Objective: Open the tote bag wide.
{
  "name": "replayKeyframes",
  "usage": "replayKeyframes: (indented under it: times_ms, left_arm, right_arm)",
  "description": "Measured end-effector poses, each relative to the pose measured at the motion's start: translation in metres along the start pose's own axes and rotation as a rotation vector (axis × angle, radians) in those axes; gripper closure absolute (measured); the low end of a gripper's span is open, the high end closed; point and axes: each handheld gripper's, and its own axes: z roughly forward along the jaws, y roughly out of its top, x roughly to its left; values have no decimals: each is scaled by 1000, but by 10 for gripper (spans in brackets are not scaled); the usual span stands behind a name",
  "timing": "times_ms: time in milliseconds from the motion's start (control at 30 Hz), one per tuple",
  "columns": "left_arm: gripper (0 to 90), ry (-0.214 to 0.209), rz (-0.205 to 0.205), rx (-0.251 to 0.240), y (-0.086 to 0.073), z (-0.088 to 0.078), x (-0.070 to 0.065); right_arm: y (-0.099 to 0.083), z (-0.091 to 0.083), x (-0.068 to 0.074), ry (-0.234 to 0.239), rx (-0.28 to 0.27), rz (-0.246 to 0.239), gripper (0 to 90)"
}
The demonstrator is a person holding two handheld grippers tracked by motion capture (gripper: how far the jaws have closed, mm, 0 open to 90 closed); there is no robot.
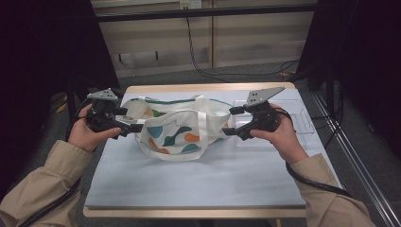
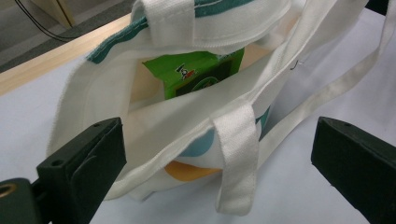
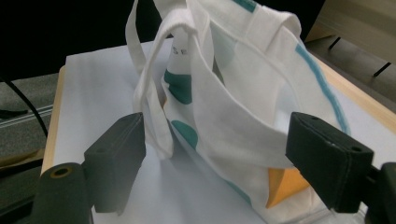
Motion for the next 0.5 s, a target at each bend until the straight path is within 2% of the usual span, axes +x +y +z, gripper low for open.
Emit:
replayKeyframes:
  times_ms: [233, 500]
  left_arm:
    - [33, 0, 2, 11, 4, 3, 1]
    - [31, 1, -3, 4, 9, 6, 2]
  right_arm:
    - [8, 10, 2, -7, 4, -17, 184]
    - [15, 10, 1, -23, -5, -26, 186]
